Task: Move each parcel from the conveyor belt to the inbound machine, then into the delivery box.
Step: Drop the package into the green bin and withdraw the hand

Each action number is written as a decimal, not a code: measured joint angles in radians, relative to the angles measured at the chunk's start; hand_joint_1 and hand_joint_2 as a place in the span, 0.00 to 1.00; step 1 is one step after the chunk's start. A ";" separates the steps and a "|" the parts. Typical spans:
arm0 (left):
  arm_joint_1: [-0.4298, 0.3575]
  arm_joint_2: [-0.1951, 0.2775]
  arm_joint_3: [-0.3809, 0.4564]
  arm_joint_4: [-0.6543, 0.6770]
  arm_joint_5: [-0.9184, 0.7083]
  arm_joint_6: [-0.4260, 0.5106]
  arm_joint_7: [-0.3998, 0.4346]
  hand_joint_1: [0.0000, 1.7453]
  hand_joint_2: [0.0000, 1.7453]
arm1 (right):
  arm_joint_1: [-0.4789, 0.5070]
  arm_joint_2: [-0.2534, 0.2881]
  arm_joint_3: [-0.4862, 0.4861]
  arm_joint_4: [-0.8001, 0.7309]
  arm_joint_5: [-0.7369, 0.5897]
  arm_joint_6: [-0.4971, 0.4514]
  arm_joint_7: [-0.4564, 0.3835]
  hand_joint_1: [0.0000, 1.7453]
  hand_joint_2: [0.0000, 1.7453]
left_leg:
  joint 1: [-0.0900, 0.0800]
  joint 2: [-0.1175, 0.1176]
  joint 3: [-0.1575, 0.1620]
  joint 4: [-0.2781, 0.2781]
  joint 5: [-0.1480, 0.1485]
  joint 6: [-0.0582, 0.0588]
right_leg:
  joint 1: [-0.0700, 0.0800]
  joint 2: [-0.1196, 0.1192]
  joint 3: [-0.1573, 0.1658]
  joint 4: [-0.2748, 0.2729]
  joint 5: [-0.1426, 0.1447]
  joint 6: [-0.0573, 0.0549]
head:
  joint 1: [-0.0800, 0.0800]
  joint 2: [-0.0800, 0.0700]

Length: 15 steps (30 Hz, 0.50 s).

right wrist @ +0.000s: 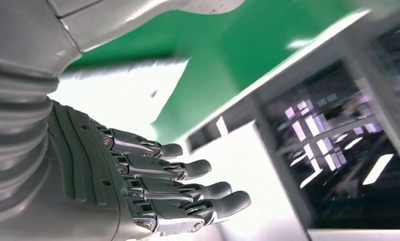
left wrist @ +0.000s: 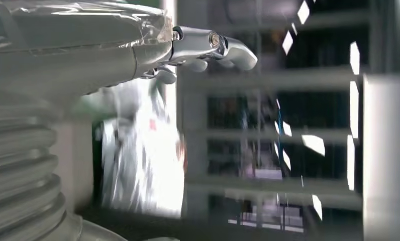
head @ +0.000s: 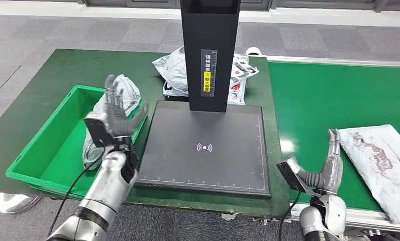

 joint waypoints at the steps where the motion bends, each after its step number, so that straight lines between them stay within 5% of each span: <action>1: 0.006 -0.014 -0.029 -0.001 -0.012 0.012 -0.003 0.00 1.00 | -0.008 0.004 -0.044 0.007 0.053 0.000 0.009 0.00 1.00 | 0.000 0.000 0.000 0.000 0.000 0.000 | 0.000 0.000 0.000 0.000 0.000 0.000 | 0.000 0.000; 8: 0.003 -0.090 -0.192 0.063 -0.059 0.023 0.023 0.00 1.00 | -0.044 -0.007 -0.310 0.076 0.297 -0.001 0.165 0.00 1.00 | -0.002 0.000 0.000 0.000 -0.001 0.002 | -0.002 0.000 0.000 0.000 -0.001 0.001 | 0.000 0.000; 11: -0.005 -0.108 -0.227 0.094 -0.067 0.023 0.029 0.00 1.00 | -0.046 -0.017 -0.362 0.100 0.325 -0.002 0.199 0.00 1.00 | -0.002 0.003 0.001 0.000 -0.002 0.003 | -0.002 0.001 0.000 0.000 -0.001 0.002 | 0.000 0.000; 15: -0.038 -0.138 -0.269 0.177 -0.095 0.031 0.052 0.00 1.00 | -0.045 -0.060 -0.391 0.183 0.379 -0.002 0.372 0.00 1.00 | -0.002 0.001 0.001 0.001 -0.002 0.003 | -0.002 -0.001 0.001 0.000 -0.002 0.003 | 0.000 0.000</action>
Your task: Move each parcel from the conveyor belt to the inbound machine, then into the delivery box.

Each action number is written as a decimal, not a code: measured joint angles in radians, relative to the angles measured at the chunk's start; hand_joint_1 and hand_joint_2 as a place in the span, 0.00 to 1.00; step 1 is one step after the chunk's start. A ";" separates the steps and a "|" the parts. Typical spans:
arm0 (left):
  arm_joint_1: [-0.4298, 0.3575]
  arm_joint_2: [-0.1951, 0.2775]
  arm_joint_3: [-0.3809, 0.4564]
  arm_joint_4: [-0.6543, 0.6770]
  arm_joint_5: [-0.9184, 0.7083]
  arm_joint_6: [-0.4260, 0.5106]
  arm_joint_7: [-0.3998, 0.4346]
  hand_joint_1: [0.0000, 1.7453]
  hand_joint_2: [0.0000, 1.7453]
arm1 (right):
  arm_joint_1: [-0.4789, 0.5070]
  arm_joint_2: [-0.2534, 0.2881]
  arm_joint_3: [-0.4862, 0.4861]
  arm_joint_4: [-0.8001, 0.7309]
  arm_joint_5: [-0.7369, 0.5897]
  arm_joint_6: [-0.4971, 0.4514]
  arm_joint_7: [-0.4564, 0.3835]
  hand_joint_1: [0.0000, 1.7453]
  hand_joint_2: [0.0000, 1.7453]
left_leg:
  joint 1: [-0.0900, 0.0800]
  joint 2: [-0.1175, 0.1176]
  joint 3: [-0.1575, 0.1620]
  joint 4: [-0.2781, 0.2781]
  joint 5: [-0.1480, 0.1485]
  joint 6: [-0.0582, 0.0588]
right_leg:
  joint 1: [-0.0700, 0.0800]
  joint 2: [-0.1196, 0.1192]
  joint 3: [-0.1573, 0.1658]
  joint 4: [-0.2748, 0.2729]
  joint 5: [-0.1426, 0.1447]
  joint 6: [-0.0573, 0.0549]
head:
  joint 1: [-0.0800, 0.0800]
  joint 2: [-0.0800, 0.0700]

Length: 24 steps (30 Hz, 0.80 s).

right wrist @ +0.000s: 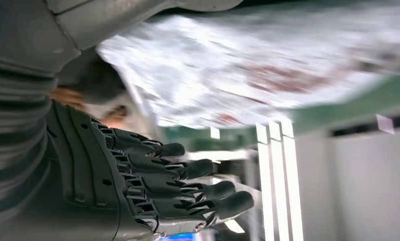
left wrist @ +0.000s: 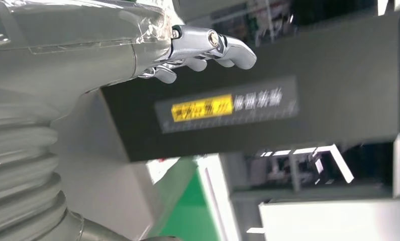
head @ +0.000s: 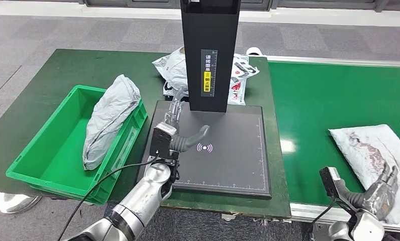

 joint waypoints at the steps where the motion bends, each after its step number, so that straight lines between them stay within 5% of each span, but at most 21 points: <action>1: -0.009 -0.008 -0.016 0.028 0.006 0.007 0.005 0.00 1.00 | 0.001 -0.018 -0.002 0.034 0.004 0.000 0.045 0.00 1.00 | 0.000 -0.001 0.000 0.000 0.000 0.000 | 0.000 -0.001 0.000 0.000 0.000 0.000 | 0.000 0.000; 9: -0.045 -0.036 -0.140 0.193 0.195 0.062 -0.028 0.00 1.00 | 0.013 -0.140 -0.005 0.316 0.025 0.005 0.236 0.00 1.00 | 0.000 0.001 0.001 0.000 -0.002 0.003 | -0.002 0.001 0.001 0.000 -0.001 0.002 | 0.000 0.000; 24: -0.079 -0.044 -0.231 0.269 0.235 0.221 -0.065 0.00 1.00 | -0.094 -0.218 -0.017 0.494 0.068 0.138 0.364 0.00 1.00 | 0.003 0.004 0.008 0.002 -0.003 0.008 | 0.000 0.004 0.014 -0.007 0.002 0.009 | 0.000 0.000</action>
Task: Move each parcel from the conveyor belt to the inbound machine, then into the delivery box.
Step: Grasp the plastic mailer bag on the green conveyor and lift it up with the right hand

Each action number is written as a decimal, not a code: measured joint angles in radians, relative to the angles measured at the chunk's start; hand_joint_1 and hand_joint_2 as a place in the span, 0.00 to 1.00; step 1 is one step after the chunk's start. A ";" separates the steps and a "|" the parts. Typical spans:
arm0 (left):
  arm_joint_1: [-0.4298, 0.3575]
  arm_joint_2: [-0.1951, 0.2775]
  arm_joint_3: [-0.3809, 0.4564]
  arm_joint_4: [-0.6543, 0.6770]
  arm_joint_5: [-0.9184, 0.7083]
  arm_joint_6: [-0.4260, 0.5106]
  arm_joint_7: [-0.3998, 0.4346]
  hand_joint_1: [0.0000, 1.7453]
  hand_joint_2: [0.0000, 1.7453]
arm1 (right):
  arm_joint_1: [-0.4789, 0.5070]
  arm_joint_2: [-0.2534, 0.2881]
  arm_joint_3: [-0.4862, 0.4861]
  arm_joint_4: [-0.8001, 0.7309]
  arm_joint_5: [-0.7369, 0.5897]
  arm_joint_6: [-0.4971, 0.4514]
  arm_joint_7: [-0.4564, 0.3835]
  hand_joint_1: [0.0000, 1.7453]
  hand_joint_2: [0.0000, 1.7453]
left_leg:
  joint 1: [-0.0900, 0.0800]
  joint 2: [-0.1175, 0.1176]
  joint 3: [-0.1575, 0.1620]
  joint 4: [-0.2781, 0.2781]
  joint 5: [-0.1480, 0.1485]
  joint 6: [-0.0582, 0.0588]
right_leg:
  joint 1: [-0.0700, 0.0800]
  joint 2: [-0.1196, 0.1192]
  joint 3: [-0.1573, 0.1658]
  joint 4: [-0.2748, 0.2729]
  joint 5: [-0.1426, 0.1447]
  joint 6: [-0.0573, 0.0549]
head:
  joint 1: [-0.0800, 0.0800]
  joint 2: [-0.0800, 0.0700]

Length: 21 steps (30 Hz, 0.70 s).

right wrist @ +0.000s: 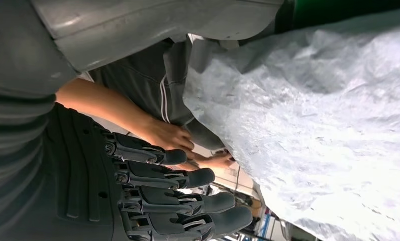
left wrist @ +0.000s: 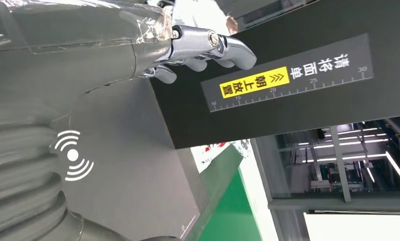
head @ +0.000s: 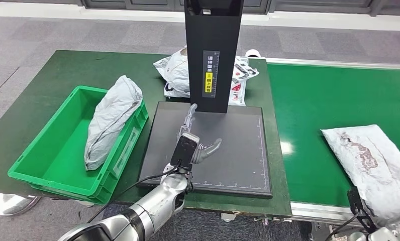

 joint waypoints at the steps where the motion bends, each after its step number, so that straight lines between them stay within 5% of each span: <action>1: -0.001 0.000 0.000 0.001 -0.005 0.002 0.000 0.00 1.00 | -0.005 -0.003 0.000 0.005 0.001 0.005 0.001 0.00 1.00 | 0.000 0.000 0.000 0.000 0.000 0.001 | 0.000 0.000 0.000 -0.001 0.001 0.001 | 0.000 0.000; 5: -0.001 0.002 0.000 0.004 -0.011 0.004 0.000 0.00 1.00 | -0.018 -0.011 0.000 0.018 0.001 0.012 0.003 0.00 1.00 | 0.000 0.000 0.000 0.000 0.002 0.003 | 0.000 0.000 0.002 -0.003 0.002 0.003 | 0.000 0.000; 6: -0.001 0.003 0.000 0.005 -0.013 0.005 0.000 0.00 1.00 | -0.021 -0.011 0.000 0.021 0.001 0.012 0.000 0.07 1.00 | 0.000 0.000 0.000 0.000 0.002 0.003 | 0.000 0.000 0.002 -0.003 0.003 0.004 | 0.000 0.000; 9: -0.001 0.005 0.005 0.006 -0.020 0.006 0.000 0.00 1.00 | -0.030 -0.013 0.000 0.028 0.000 0.023 -0.017 0.82 1.00 | 0.000 0.000 0.000 0.000 0.001 0.004 | 0.000 0.000 0.002 -0.003 0.003 0.004 | 0.000 0.000; 10: -0.001 0.005 0.009 0.006 -0.020 0.000 0.000 0.00 1.00 | -0.035 -0.014 0.000 0.030 0.000 0.033 -0.024 1.00 1.00 | 0.000 0.000 0.000 0.000 0.001 0.004 | 0.000 0.000 0.002 -0.003 0.003 0.004 | 0.000 0.000; 21: 0.006 0.022 0.123 -0.006 -0.001 -0.098 0.000 0.00 1.00 | -0.078 -0.011 -0.001 0.054 -0.027 0.002 -0.182 1.00 1.00 | -0.001 -0.001 -0.002 0.000 0.002 0.005 | -0.001 -0.001 0.001 -0.003 0.004 0.005 | 0.000 0.000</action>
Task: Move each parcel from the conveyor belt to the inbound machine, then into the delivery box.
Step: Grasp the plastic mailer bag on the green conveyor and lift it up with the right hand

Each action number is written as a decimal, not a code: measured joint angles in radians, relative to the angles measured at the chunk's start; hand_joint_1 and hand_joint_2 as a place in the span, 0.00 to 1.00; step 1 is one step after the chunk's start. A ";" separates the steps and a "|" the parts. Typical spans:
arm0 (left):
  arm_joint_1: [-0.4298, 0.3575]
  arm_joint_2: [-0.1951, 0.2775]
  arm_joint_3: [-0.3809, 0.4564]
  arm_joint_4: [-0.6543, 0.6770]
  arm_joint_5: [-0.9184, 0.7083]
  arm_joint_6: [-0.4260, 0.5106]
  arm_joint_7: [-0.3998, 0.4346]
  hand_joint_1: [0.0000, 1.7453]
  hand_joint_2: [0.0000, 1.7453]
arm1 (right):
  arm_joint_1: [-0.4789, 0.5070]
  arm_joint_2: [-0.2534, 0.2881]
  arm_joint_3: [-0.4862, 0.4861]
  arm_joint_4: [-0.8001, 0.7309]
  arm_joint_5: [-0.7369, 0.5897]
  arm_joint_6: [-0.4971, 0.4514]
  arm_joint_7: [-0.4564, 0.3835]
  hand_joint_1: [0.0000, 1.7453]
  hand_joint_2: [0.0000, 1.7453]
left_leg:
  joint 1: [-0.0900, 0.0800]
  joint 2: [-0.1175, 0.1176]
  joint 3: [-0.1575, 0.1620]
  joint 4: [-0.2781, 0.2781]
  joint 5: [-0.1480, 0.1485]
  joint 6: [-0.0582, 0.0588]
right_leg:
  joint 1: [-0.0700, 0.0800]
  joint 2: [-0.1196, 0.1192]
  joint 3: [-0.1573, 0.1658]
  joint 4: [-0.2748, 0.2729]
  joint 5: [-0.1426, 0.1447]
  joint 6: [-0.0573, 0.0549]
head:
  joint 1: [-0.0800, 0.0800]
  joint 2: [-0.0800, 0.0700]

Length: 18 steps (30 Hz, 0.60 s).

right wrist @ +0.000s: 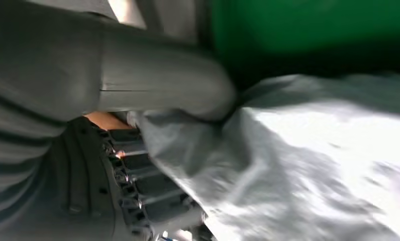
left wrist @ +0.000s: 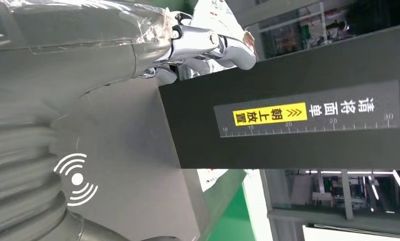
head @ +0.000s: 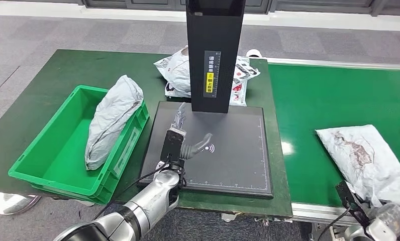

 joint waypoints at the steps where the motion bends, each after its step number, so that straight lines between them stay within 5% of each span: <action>1: 0.004 0.002 0.013 -0.007 -0.003 -0.005 0.000 0.00 1.00 | -0.002 0.001 0.000 0.000 -0.010 -0.018 -0.029 1.00 1.00 | 0.000 0.000 0.000 0.000 0.000 0.000 | 0.000 0.000 0.000 0.000 0.000 0.000 | 0.000 0.000; 10: 0.046 0.013 0.124 -0.073 -0.066 -0.008 0.000 0.00 1.00 | -0.026 0.082 0.015 -0.071 -0.162 -0.139 -0.320 1.00 1.00 | 0.000 -0.001 -0.004 -0.001 0.001 -0.001 | 0.000 0.000 -0.004 0.002 -0.001 -0.001 | 0.000 0.000; 14: 0.060 0.017 0.162 -0.095 -0.088 -0.006 0.000 0.00 1.00 | -0.020 0.181 0.068 -0.238 -0.447 -0.141 -0.621 1.00 1.00 | 0.000 0.000 -0.004 -0.001 0.001 -0.002 | 0.000 0.001 -0.007 0.004 -0.001 -0.002 | 0.000 0.000; 18: 0.067 0.026 0.190 -0.105 -0.115 0.004 0.000 0.00 1.00 | 0.019 0.255 0.248 -0.428 -0.675 -0.138 -0.684 1.00 1.00 | 0.000 -0.001 -0.004 -0.001 0.001 -0.003 | 0.000 0.000 -0.008 0.005 -0.002 -0.003 | 0.000 0.000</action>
